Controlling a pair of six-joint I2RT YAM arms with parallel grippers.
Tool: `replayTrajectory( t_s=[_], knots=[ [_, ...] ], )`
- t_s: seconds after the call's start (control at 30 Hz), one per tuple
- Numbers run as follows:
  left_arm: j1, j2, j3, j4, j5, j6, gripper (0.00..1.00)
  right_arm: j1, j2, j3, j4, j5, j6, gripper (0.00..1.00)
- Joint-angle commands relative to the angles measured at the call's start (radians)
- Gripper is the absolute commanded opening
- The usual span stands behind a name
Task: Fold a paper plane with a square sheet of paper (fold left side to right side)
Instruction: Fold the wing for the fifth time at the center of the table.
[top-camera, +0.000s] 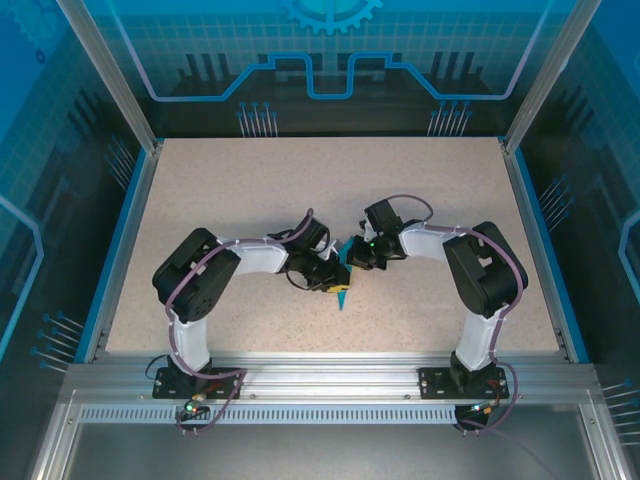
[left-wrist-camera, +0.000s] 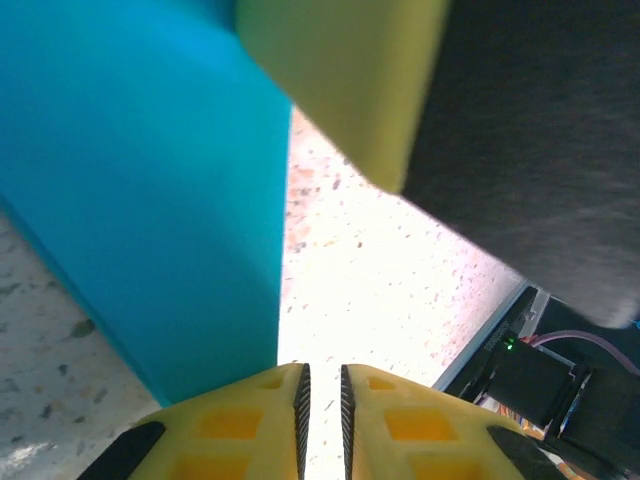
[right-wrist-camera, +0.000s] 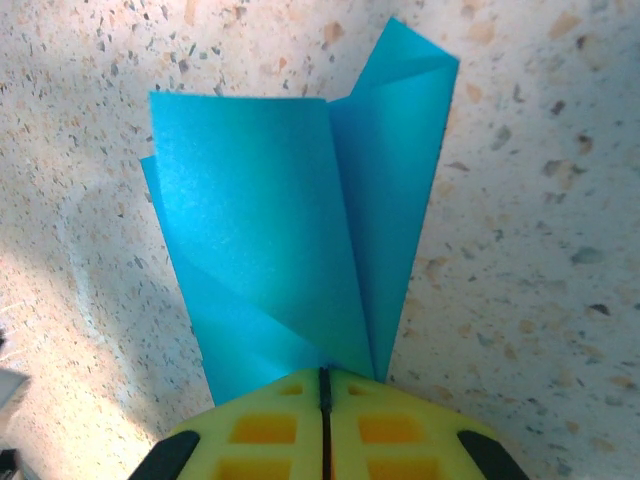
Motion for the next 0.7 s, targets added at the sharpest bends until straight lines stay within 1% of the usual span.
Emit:
replayTrajectory(
  t_s=[0.0, 0.13, 0.5, 0.67],
  knots=[
    [-0.009, 0.026, -0.029, 0.031, -0.005, -0.032, 0.20, 0.021, 0.053, -0.018, -0.100, 0.042, -0.019, 0.08],
    [-0.011, 0.038, -0.037, 0.041, -0.010, -0.040, 0.20, 0.021, 0.052, -0.016, -0.101, 0.042, -0.021, 0.08],
    [-0.013, 0.052, -0.049, -0.024, -0.062, -0.050, 0.19, 0.020, 0.044, -0.011, -0.076, 0.036, -0.032, 0.07],
    [-0.016, 0.064, -0.041, -0.089, -0.091, -0.047, 0.14, 0.020, 0.041, 0.005, -0.070, 0.033, -0.049, 0.07]
  ],
)
